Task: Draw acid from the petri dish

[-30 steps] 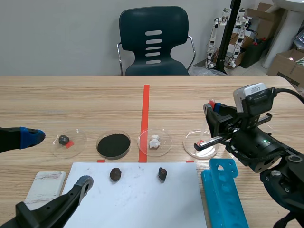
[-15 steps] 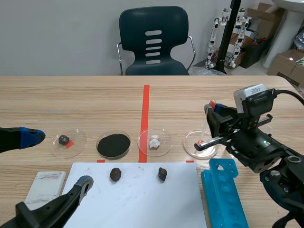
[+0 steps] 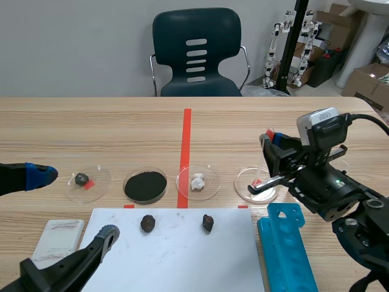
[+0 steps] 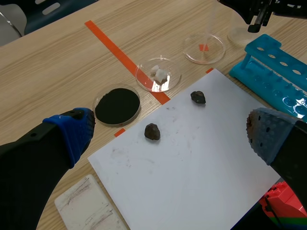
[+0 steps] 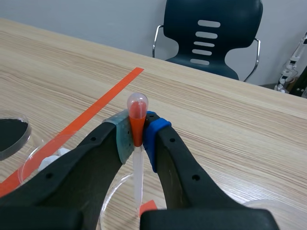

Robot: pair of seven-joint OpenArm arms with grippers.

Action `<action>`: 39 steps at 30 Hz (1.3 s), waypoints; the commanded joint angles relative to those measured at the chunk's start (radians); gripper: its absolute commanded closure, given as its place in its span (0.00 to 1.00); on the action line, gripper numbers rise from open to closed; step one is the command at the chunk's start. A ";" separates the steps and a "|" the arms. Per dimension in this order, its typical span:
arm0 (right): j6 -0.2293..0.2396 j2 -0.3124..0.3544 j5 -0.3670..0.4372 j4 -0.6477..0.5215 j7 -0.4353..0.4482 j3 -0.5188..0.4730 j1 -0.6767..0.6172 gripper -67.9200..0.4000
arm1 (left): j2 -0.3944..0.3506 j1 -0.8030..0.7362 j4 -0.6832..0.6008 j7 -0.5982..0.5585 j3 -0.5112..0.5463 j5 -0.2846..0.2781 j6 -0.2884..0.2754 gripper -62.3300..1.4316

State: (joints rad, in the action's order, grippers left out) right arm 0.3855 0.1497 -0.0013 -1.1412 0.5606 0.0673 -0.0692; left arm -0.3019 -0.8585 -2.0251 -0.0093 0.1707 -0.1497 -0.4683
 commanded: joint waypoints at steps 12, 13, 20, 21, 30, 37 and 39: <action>0.001 0.006 -0.015 -0.001 0.014 -0.003 0.014 0.95 | 0.002 -0.003 -0.018 -0.016 -0.006 -0.010 0.002 0.00; 0.001 0.006 -0.015 -0.001 0.014 -0.003 0.014 0.95 | 0.002 -0.003 -0.018 -0.016 -0.006 -0.010 0.002 0.00; 0.001 0.006 -0.014 -0.001 0.014 -0.003 0.014 0.94 | 0.002 -0.003 -0.018 -0.016 -0.006 -0.010 0.002 0.00; 0.001 0.006 -0.014 -0.001 0.014 -0.003 0.014 0.94 | 0.002 -0.003 -0.018 -0.016 -0.006 -0.010 0.002 0.00; 0.001 0.006 -0.014 -0.001 0.014 -0.003 0.014 0.90 | 0.002 -0.003 -0.018 -0.016 -0.006 -0.010 0.002 0.00; 0.001 0.006 -0.014 -0.001 0.015 -0.003 0.014 0.88 | 0.002 -0.003 -0.018 -0.016 -0.006 -0.010 0.002 0.00; 0.001 0.006 -0.014 -0.001 0.015 -0.003 0.014 0.87 | 0.002 -0.003 -0.018 -0.016 -0.006 -0.010 0.002 0.00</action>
State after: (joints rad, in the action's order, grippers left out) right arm 0.3855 0.1497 -0.0189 -1.1412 0.5671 0.0673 -0.0692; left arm -0.3019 -0.8585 -2.0251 -0.0093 0.1707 -0.1497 -0.4683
